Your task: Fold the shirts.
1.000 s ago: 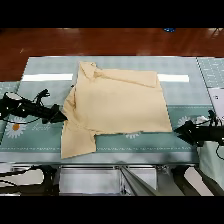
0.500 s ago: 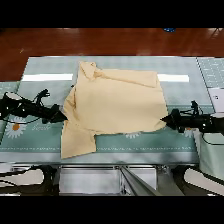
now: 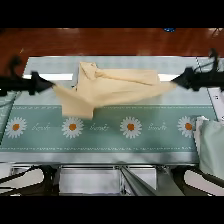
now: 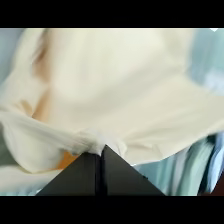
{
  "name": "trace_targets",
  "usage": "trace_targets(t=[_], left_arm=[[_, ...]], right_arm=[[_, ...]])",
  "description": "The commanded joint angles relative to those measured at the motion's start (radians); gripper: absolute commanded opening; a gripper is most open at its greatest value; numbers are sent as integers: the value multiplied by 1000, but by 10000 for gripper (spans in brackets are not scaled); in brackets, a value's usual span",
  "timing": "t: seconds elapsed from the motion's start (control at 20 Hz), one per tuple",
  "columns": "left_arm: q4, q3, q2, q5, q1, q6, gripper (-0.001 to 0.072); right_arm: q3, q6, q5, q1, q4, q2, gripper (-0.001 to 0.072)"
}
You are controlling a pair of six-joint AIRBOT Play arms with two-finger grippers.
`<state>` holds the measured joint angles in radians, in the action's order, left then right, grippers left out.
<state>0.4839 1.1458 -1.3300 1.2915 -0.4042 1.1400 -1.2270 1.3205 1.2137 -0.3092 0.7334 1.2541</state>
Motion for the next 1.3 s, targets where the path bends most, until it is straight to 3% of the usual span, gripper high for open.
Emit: trace_targets(t=[0.0, 0.2, 0.35, 0.6, 0.8, 0.95, 1.1, 1.25], left_arm=[[-206, 245, 137, -116, -61, 48, 23], [-204, 505, 266, -144, -127, 53, 23], [-164, 617, 376, -148, -191, 70, 23], [122, 656, 607, -146, -262, 138, 23], [644, 657, 733, -149, 21, 231, 23], [994, 655, 782, -77, 266, 328, 23], [1147, 607, 779, -20, 378, 390, 23], [1157, 446, 753, -27, 382, 444, 23]], right_arm=[[-417, 132, 84, 6, 203, -60, 20], [-708, 171, 111, 6, 301, -169, 20], [-732, 171, 127, 6, 334, -316, 20], [-732, 178, 228, 6, 427, -513, 20], [-732, 225, 362, 6, 505, -592, 20], [-718, 240, 460, 7, 505, -599, 20], [-633, 245, 462, 6, 486, -599, 20], [-454, 235, 415, 7, 408, -598, 20]])
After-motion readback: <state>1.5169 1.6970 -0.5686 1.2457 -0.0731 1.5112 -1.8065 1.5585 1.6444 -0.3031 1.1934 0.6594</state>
